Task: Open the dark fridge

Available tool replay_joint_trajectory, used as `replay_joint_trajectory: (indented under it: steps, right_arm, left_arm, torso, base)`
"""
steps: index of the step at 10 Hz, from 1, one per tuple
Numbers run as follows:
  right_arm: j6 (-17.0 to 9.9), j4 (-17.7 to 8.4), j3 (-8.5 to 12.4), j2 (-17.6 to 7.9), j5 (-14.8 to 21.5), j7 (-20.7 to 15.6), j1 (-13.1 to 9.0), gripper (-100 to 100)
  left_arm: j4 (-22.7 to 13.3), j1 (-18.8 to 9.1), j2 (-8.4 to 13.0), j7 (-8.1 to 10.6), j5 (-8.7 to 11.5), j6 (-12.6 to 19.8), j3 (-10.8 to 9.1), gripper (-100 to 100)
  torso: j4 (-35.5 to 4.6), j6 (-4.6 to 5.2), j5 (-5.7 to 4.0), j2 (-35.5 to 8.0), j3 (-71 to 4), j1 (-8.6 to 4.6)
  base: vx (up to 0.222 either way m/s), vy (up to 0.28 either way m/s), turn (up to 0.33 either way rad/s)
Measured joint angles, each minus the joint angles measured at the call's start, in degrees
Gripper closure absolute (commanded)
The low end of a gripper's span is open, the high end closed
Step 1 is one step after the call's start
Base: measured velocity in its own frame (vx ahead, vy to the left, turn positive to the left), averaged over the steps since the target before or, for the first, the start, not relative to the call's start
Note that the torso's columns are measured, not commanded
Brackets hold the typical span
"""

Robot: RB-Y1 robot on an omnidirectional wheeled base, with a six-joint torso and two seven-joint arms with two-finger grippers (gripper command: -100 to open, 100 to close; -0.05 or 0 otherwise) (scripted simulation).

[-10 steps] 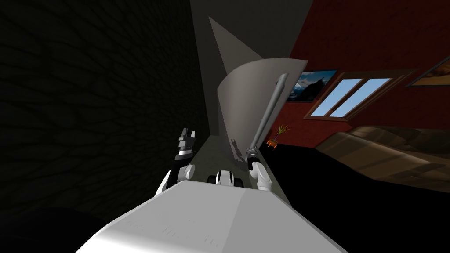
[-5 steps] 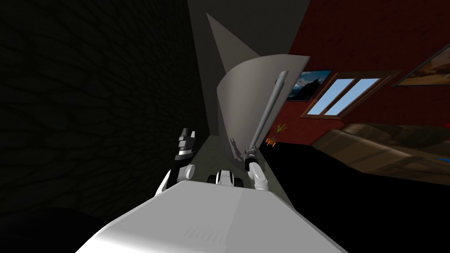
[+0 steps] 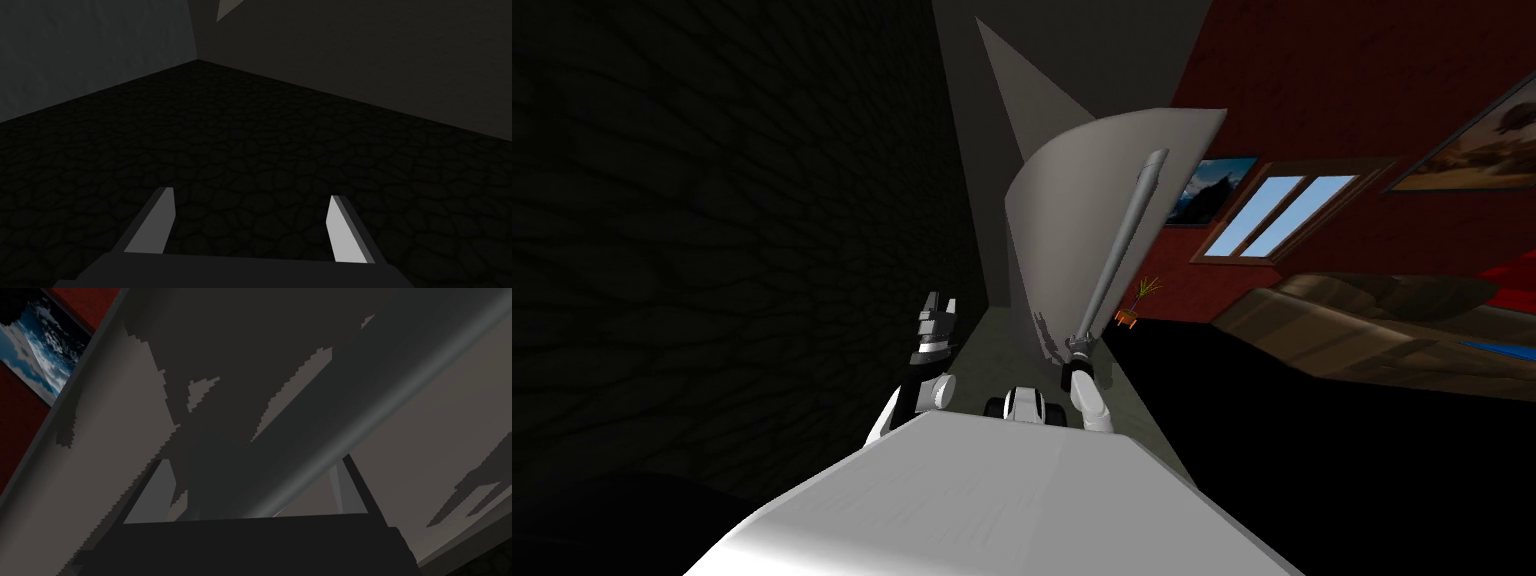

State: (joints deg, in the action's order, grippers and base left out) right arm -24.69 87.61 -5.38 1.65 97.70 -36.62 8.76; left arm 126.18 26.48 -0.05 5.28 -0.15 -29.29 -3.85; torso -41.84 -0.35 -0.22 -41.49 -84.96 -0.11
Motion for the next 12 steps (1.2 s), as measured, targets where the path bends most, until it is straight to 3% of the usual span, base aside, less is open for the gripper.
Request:
replay_joint_trajectory:
  steps: [5,8,10,12]
  right_arm:
    - [-5.94,-0.01,-4.01,-0.1,6.63,7.28,0.88,100]
    - [-10.33,0.23,-7.73,-0.21,11.21,12.03,1.79,100]
    - [-11.68,-0.21,-8.25,-0.23,13.74,15.09,1.87,100]
    - [-12.18,-0.08,-8.13,-0.08,13.66,15.22,2.15,100]
  left_arm:
    - [0.0,0.0,0.0,0.0,0.0,0.0,0.0,0]
    - [0.0,0.0,0.0,0.0,0.0,0.0,0.0,0]
    - [0.0,0.0,0.0,0.0,0.0,0.0,-0.01,0]
    - [0.0,0.0,-0.01,0.0,0.0,0.0,0.01,0]
  torso:
    - [-0.45,0.14,0.28,-0.53,0.27,0.2]
    - [-0.77,0.21,0.48,-1.0,0.5,0.43]
    - [-0.83,0.23,0.52,-0.97,0.47,0.38]
    - [-0.58,0.38,0.44,-1.04,0.51,0.66]
  base:
    - [-0.025,0.048,-0.059]
    - [-0.027,0.045,-0.012]
    - [0.001,0.002,-0.021]
    - [-0.009,0.157,-0.07]
